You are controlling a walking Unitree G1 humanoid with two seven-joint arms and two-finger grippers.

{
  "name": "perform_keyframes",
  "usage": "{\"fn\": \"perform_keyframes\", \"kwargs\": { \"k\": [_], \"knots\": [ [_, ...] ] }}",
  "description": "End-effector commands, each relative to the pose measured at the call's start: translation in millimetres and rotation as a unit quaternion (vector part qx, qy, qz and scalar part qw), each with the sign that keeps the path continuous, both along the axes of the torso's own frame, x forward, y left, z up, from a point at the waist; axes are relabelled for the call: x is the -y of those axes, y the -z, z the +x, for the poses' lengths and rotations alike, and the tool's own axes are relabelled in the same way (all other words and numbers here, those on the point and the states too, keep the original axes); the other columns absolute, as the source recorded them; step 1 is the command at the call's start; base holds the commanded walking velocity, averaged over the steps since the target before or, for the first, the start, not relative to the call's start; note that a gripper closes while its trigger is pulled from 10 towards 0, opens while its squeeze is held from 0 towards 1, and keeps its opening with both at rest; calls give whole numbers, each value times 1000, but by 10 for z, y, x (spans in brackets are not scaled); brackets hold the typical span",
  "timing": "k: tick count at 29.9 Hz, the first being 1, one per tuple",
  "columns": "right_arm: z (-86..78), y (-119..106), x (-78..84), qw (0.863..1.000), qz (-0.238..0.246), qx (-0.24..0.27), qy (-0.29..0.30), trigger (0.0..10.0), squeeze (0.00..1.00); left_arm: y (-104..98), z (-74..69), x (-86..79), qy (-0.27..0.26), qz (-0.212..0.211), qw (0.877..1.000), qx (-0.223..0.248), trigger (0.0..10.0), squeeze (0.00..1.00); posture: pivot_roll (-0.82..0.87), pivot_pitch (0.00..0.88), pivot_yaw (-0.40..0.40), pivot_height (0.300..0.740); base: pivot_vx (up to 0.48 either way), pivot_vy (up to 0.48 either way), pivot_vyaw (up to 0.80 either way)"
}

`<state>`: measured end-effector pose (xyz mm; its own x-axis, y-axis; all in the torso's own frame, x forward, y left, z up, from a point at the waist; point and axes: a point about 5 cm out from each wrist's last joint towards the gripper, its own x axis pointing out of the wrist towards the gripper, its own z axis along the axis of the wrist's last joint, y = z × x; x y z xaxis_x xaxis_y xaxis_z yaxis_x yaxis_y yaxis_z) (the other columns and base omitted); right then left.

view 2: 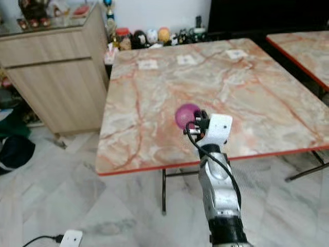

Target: Setting the table

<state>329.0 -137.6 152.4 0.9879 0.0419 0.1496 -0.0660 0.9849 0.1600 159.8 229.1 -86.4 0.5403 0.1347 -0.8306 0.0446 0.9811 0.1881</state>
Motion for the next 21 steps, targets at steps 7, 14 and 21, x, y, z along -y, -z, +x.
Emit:
{"fn": "perform_keyframes", "kwargs": {
  "k": [7, 14, 21],
  "knots": [
    [10, -68, 72, 999, -5, 21, 31, 10000, 0, 19, -42, -3, 9, 5, 1000, -12, 10000, 0, -117, 7, 39, 740, 0, -458, 0],
    [3, -63, 138, 999, -12, 24, 47, 10000, 0, 19, -42, 0, 13, 5, 1000, -12, 10000, 0, -120, 0, 39, 740, 0, -455, 518],
    [1, -52, 165, 998, -4, 22, 56, 10000, 0, 20, -46, -1, 18, 5, 1000, -14, 10000, 0, -126, 0, 43, 740, 0, -454, 58]
  ]
}}
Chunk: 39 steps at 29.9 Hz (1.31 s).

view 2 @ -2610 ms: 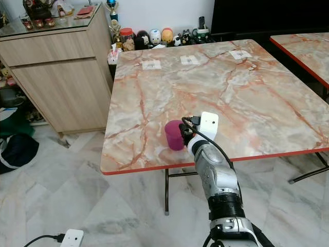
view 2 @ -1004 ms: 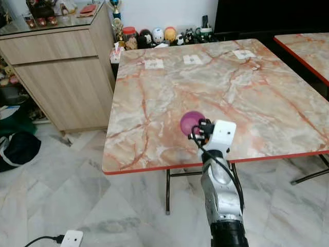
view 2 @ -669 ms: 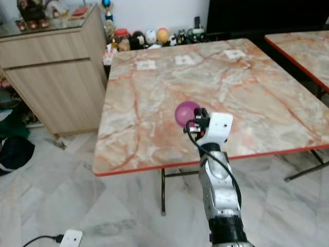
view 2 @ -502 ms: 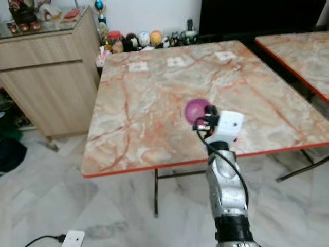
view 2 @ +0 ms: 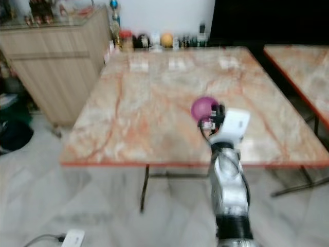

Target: Setting the table

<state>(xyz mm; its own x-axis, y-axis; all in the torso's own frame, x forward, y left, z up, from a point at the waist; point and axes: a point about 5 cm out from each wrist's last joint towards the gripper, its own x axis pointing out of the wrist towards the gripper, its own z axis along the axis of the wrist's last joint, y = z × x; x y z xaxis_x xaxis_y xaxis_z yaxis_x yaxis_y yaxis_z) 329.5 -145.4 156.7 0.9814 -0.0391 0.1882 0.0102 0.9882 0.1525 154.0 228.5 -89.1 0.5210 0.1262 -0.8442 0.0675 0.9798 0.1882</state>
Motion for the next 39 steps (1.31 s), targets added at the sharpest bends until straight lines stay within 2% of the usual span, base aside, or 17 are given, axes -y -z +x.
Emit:
{"fn": "perform_keyframes", "kwargs": {
  "k": [1, 39],
  "knots": [
    [-5, -8, 88, 1000, 3, 3, 16, 10000, 0, -6, 11, -7, 10, 5, 1000, -1, 10000, 0, -127, 0, 44, 740, 0, -454, 0],
    [50, -48, 149, 999, 12, 5, 42, 10000, 0, -23, 45, -19, 5, 2, 1000, 5, 10000, 0, -127, 16, 49, 740, 0, -454, 0]
  ]
}}
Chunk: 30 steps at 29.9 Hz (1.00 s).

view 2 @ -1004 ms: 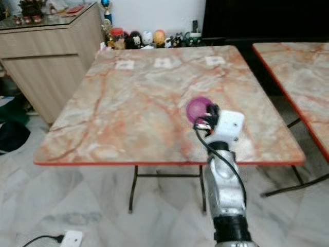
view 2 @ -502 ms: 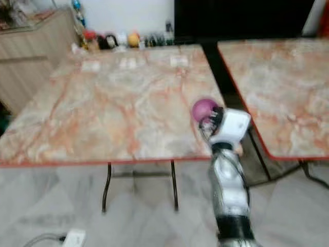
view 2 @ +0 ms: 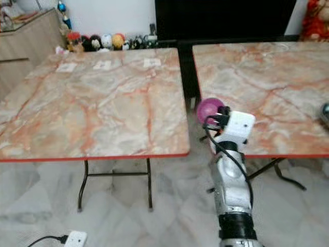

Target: Setting the table

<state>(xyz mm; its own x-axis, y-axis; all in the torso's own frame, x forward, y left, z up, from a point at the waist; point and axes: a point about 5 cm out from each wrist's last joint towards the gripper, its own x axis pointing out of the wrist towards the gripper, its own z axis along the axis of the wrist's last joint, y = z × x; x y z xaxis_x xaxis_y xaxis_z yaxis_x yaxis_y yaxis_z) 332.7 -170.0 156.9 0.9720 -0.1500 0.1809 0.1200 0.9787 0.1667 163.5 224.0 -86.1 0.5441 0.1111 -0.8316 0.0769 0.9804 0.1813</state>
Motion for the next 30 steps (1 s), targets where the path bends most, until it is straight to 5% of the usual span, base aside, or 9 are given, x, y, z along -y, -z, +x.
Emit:
{"fn": "perform_keyframes", "kwargs": {
  "k": [1, 15, 30],
  "knots": [
    [19, -50, -89, 1000, 5, 9, -11, 10000, 0, 7, -50, -65, -3, 7, 1000, -8, 10000, 0, -128, 18, 51, 740, 0, -454, 0],
    [16, -39, -73, 1000, 6, 7, -6, 10000, 0, 9, -54, -65, -4, 6, 1000, -9, 10000, 0, -127, 22, 50, 740, 0, -433, 0],
    [23, -36, -61, 1000, 8, 5, -1, 10000, 0, 11, -55, -53, -11, -2, 1000, -7, 10000, 0, -126, 24, 47, 740, 0, 0, 0]
  ]
}}
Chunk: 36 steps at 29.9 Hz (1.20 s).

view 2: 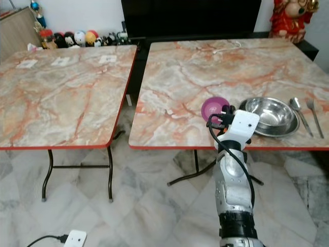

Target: Setting the table

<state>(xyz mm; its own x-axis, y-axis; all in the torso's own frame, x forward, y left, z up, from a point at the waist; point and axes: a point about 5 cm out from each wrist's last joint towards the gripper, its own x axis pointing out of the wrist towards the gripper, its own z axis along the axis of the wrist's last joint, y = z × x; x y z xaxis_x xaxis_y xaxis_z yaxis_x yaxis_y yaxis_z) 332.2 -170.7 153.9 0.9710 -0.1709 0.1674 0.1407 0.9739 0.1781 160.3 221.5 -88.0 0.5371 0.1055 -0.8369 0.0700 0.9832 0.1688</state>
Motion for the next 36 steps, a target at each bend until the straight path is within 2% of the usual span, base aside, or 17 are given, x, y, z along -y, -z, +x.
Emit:
{"fn": "perform_keyframes", "kwargs": {
  "k": [1, 5, 9, 28, 36],
  "knots": [
    [30, -67, -68, 1000, 2, 11, -11, 10000, 0, -8, -23, -78, -6, 5, 1000, -3, 10000, 0, -126, 24, 47, 740, 0, 0, 0],
    [37, -48, -53, 1000, 15, 3, -3, 10000, 0, -7, -25, -77, -7, 3, 1000, -4, 10000, 0, -127, 24, 46, 740, 311, 0, 0],
    [39, -59, -57, 1000, 13, 7, -5, 10000, 0, -7, -25, -79, -7, 3, 1000, -4, 10000, 0, -128, 24, 46, 740, 324, 0, -725],
    [65, -78, -62, 1000, 6, 7, -6, 10000, 0, -6, -27, -79, -9, 2, 1000, -3, 10000, 0, -124, 24, 40, 740, 325, 0, 0],
    [83, -80, -33, 1000, 2, 4, -2, 10000, 0, -4, -30, -80, -9, 6, 1000, -5, 10000, 0, -124, 25, 40, 740, 0, 0, 0]
  ]
}}
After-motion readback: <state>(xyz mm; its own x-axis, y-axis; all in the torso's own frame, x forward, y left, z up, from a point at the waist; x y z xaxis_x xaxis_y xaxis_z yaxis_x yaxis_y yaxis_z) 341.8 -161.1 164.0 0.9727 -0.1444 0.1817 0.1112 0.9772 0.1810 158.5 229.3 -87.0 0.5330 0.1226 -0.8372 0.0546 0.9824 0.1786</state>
